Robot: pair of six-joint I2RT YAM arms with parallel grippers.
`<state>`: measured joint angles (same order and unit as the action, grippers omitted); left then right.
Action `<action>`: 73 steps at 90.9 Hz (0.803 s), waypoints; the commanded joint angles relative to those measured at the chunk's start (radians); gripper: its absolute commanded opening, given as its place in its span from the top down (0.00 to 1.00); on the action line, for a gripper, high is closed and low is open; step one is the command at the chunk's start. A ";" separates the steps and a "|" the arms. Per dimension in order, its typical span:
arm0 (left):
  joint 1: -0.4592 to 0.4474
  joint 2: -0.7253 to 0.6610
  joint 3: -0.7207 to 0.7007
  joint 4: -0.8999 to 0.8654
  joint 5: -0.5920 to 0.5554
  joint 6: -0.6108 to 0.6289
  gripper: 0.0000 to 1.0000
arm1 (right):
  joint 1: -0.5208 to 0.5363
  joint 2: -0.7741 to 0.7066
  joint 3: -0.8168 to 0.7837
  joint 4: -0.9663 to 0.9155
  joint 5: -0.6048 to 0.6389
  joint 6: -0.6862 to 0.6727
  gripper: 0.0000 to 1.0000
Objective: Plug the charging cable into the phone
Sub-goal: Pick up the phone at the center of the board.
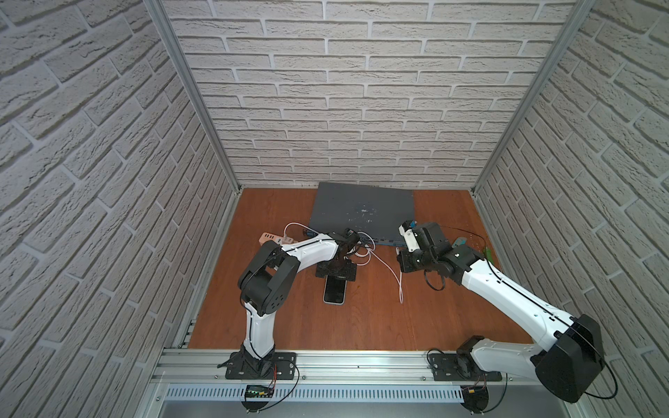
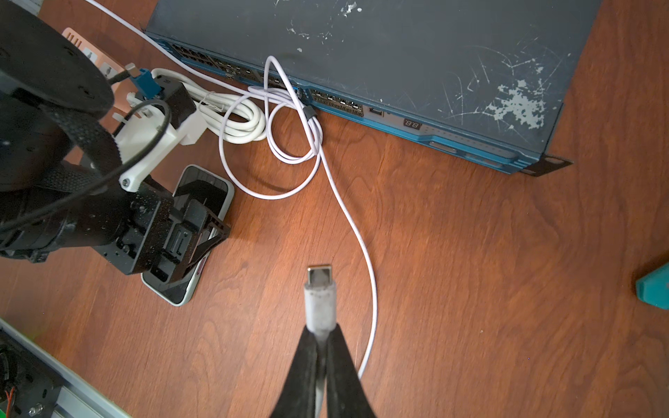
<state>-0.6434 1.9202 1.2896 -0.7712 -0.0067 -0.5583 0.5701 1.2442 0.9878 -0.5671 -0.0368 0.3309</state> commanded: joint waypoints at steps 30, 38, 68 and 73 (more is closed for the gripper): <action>0.006 0.031 -0.007 0.022 0.013 0.008 0.31 | -0.005 -0.045 -0.028 0.023 0.014 -0.003 0.97; 0.009 0.034 -0.016 0.025 0.017 0.011 0.57 | -0.003 -0.051 -0.026 0.020 0.021 -0.003 0.97; 0.042 -0.032 -0.058 0.025 -0.005 -0.039 1.00 | -0.003 -0.046 -0.023 0.033 -0.003 0.012 0.97; 0.055 -0.053 -0.068 0.028 -0.019 -0.063 1.00 | -0.002 -0.043 -0.022 0.038 -0.010 0.015 0.97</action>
<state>-0.6239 1.9022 1.2636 -0.7437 -0.0051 -0.5755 0.5701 1.2083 0.9695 -0.5602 -0.0345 0.3340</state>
